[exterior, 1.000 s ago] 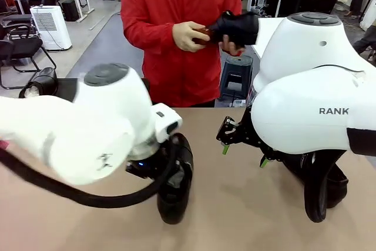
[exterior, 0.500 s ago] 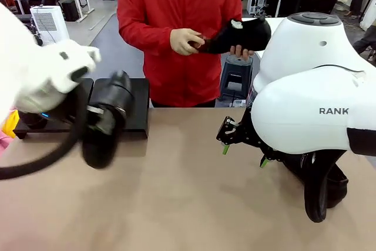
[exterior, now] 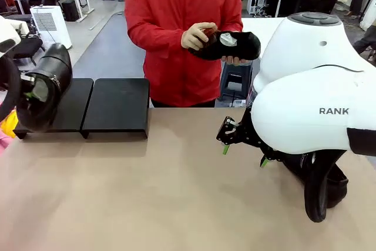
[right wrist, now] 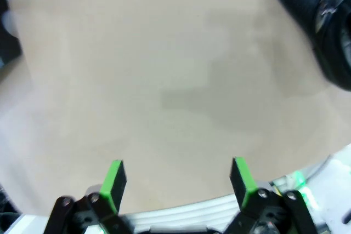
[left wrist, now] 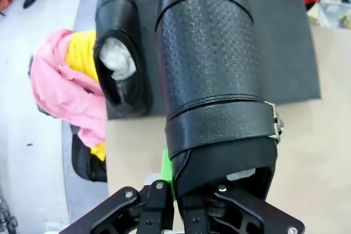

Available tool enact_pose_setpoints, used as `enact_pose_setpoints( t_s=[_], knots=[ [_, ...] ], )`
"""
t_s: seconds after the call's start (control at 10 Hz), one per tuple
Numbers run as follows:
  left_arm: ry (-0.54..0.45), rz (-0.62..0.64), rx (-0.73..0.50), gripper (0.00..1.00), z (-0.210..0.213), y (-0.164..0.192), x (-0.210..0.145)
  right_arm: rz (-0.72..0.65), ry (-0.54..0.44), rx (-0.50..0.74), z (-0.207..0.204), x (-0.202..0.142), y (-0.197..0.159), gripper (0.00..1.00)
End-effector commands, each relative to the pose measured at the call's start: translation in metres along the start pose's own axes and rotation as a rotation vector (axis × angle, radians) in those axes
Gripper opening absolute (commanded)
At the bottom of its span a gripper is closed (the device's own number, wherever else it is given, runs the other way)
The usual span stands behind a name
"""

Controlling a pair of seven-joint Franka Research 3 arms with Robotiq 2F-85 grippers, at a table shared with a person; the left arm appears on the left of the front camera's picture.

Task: Organize the shoes by placing them on the stand.
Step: Place the Shoe from the middle of the table onto the Shoes Stand.

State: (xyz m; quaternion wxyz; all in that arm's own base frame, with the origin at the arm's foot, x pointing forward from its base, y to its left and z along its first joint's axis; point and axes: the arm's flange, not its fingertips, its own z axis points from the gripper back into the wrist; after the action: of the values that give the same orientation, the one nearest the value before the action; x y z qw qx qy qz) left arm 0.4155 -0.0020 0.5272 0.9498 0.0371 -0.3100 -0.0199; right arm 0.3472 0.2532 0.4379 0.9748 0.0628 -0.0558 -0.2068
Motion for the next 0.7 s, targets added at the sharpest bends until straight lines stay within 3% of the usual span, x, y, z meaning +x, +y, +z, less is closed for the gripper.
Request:
enact_pose_setpoints(
  t_s=[0.0, 0.4, 0.6],
  knots=[
    [-0.043, 0.015, -0.047, 0.0, -0.025, 0.008, 0.03, 0.022, 0.0, -0.001, 0.003, 0.004, 0.0, 1.0],
    [-0.008, 0.056, -0.055, 0.0, -0.075, 0.022, 0.062, 0.022, 0.0, -0.001, 0.003, 0.004, 0.0, 1.0],
    [-0.015, 0.042, -0.019, 0.0, -0.062, 0.014, 0.042, 0.022, 0.0, -0.001, 0.003, 0.004, 0.0, 1.0]
  ],
)
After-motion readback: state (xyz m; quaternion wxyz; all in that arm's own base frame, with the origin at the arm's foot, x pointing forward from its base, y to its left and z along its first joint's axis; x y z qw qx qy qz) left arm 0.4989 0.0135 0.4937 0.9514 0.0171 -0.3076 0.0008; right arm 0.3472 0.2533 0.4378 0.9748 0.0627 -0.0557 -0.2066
